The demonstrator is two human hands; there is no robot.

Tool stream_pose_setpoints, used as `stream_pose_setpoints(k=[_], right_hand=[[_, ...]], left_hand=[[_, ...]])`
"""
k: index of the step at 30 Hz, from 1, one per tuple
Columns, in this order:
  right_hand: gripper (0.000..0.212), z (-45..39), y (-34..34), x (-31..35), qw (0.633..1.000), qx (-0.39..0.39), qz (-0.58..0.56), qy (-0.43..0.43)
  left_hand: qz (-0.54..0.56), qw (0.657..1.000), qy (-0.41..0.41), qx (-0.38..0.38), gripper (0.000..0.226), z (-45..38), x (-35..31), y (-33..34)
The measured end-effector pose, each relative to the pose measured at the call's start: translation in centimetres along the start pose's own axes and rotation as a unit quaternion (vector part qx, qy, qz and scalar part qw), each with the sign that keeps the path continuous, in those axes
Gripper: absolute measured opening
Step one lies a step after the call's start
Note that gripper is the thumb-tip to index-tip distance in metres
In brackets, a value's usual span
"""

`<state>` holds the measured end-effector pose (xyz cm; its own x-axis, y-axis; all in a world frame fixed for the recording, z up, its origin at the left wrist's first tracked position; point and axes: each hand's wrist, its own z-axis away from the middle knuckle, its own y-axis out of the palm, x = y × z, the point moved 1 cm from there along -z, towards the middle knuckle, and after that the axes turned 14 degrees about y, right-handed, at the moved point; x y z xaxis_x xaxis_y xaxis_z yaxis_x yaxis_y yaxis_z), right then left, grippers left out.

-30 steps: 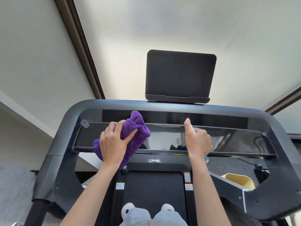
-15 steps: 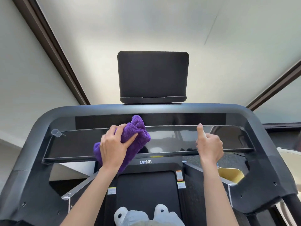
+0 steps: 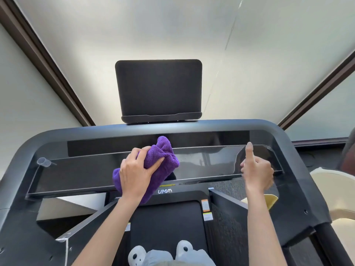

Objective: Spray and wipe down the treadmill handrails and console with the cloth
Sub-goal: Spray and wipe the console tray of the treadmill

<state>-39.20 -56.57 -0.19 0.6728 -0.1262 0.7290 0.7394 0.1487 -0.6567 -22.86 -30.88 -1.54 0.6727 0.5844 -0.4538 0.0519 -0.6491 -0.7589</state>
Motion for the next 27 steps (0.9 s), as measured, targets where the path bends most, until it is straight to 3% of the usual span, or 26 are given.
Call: stream_pose_setpoints(k=[3,10,21,27], right_hand=[[0.076,-1.9,-1.9,-1.0,0.999,-0.024,0.002,0.023],[0.084,-3.7,-3.1,-0.8,0.997,-0.063,0.006,0.037],[0.089,-3.1,-2.1,-0.5,1.0,-0.008,0.01,0.003],[0.076,0.2,-0.3,0.7,0.998,0.057,-0.01,-0.018]], left_hand=[[0.011,1.0,0.003,0.008,0.056,-0.2,-1.1,0.8],[0.029,0.999,0.011,0.012,0.054,-0.3,-3.2,2.4],[0.024,1.0,0.013,0.005,0.055,-0.1,-4.1,2.3],[0.029,0.999,0.033,0.008,0.053,0.0,-1.8,-0.2]])
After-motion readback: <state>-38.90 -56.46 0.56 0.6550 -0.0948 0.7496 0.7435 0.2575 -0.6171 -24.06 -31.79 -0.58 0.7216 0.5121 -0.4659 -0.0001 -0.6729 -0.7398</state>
